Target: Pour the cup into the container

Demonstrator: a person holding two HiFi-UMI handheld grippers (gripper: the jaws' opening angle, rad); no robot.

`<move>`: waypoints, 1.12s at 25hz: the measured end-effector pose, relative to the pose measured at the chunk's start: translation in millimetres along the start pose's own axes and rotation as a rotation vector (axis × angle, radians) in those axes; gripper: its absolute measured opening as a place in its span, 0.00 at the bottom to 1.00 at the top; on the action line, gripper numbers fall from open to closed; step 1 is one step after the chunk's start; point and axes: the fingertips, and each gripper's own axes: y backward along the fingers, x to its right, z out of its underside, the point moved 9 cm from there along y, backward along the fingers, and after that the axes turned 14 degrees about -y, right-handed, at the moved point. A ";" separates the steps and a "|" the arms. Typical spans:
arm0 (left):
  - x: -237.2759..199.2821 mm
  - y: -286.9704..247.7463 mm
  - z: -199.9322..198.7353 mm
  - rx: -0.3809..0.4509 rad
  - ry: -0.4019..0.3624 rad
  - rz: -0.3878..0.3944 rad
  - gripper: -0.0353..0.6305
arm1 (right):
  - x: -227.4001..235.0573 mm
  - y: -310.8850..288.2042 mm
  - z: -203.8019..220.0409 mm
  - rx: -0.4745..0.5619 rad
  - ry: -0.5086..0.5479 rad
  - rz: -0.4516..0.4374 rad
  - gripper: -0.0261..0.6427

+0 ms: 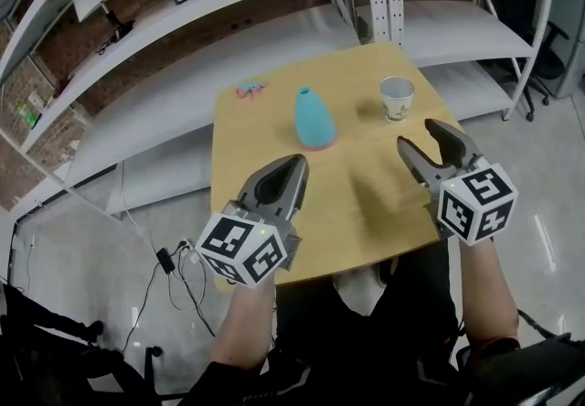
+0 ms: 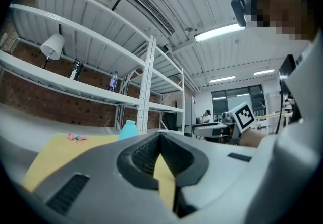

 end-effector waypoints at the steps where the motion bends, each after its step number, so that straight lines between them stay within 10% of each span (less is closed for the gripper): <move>1: -7.5 -3.6 1.2 0.002 0.001 -0.002 0.05 | 2.7 -8.2 -1.6 -0.002 -0.003 0.009 0.40; 28: -66.0 -33.0 27.4 -0.093 0.030 -0.025 0.05 | 76.4 -115.3 17.7 -0.201 -0.069 0.175 0.53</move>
